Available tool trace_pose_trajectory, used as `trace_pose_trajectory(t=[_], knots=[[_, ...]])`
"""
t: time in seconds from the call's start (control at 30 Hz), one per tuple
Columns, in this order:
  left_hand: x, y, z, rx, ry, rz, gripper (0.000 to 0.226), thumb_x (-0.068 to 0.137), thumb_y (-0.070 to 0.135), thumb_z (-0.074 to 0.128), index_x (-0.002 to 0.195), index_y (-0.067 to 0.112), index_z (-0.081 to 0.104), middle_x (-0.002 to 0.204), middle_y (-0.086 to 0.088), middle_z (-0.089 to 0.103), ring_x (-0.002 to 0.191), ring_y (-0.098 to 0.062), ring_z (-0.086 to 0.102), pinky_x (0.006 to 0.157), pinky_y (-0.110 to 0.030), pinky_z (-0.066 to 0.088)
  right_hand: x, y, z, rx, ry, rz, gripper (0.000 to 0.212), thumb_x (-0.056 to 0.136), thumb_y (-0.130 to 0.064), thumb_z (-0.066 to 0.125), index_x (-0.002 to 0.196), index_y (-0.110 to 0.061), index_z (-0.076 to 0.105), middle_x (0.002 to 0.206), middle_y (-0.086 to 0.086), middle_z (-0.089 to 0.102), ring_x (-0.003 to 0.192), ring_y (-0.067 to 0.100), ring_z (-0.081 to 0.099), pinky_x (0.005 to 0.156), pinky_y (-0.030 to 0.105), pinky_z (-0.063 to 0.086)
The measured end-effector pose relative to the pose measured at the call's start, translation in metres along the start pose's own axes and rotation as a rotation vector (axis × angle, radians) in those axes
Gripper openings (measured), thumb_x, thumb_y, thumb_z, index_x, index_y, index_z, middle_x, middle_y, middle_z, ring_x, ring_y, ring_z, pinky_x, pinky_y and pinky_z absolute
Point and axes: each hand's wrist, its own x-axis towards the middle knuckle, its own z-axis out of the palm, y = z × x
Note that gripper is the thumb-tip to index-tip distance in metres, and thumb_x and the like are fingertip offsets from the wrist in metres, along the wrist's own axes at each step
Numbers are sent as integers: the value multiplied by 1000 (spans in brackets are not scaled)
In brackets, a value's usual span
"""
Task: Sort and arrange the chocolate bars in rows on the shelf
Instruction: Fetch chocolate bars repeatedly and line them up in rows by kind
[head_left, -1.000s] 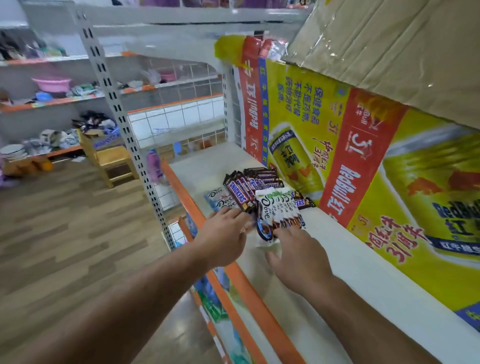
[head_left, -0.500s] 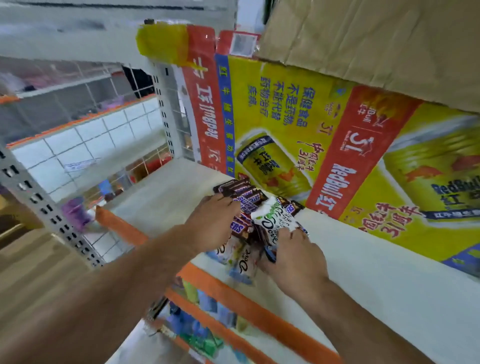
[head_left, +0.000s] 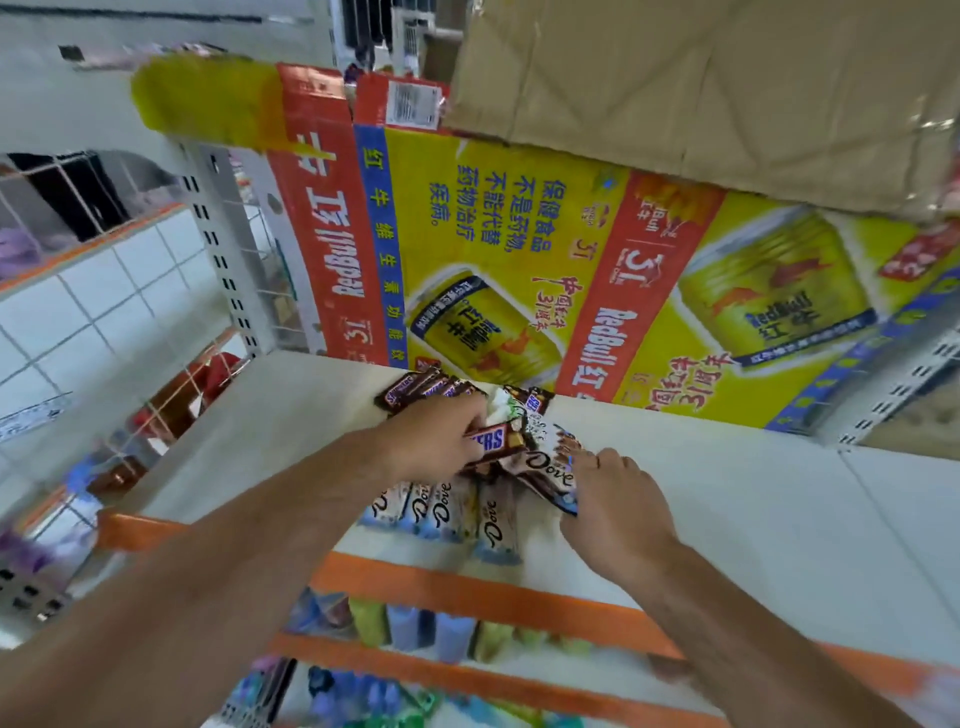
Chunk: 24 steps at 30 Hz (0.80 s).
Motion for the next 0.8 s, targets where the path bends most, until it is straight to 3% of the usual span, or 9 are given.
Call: trace_pose_trajectory(t=[0.17,0.3,0.37,0.5,0.57,0.67,0.8], knots=[[21,26,18,-169,-38,59,13,96,30,53,104,32,44,93,1,62,76,-17,63,70,-41,55,-25,33,-5,-84,45,32,35,81,-22,56,115,-19,46,107,4,47,93,27,49,68,33,35],[33,64,30,-223,-116,140,43,76,28,74,109,31,48,94,8,63,78,-8,64,69,-32,57,-49,69,0,-105,79,77,37,69,-16,64,103,-20,53,95,2,51,83,27,51,60,32,32],[39,86,36,-199,-151,183,48,71,25,75,108,34,47,96,9,63,78,-8,64,68,-31,58,-63,91,1,-111,95,99,38,61,-12,68,96,-19,57,86,2,52,76,28,51,55,31,30],[47,140,53,-134,-145,283,44,72,19,70,108,34,50,89,12,61,72,-4,58,54,-18,41,-91,142,3,-108,108,140,38,61,-12,63,97,-20,57,87,1,52,80,28,52,53,32,37],[51,170,63,-109,-125,322,43,74,21,69,111,35,53,93,10,62,72,-5,57,53,-19,42,-106,171,2,-87,117,163,39,61,-12,61,99,-21,57,89,1,52,82,28,52,55,35,44],[62,218,85,-59,-71,359,46,74,27,69,116,40,56,98,8,59,82,-12,56,75,-34,49,-134,219,-2,-64,98,184,40,70,-14,56,109,-23,54,100,-1,52,93,25,50,67,36,48],[75,294,121,-60,-32,392,49,74,28,70,120,40,57,96,10,56,85,-12,54,77,-31,47,-173,296,-8,-41,92,188,39,78,-14,53,116,-24,48,108,-2,49,101,22,45,76,34,47]])
